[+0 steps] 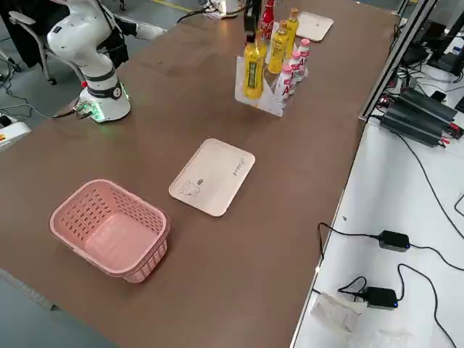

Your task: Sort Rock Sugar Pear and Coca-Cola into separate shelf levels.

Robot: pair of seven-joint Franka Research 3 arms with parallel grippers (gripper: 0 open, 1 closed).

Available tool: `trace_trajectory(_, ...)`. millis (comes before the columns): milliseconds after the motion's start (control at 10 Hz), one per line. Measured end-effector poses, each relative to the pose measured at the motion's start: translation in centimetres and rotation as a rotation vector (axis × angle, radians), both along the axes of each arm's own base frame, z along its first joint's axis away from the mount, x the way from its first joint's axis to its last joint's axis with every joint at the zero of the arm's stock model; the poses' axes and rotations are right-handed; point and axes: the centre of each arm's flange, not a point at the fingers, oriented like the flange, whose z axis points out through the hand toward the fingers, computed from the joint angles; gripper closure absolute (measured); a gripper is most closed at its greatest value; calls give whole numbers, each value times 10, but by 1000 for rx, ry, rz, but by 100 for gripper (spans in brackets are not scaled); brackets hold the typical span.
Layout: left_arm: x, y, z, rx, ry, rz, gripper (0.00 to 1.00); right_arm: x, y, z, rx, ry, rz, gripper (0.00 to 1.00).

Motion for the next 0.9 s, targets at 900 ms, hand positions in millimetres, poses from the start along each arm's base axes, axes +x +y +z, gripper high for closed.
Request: trace_trajectory(900,25,-23,-62,44,41,-69,68,-8,207,-33,11,47,86,68)
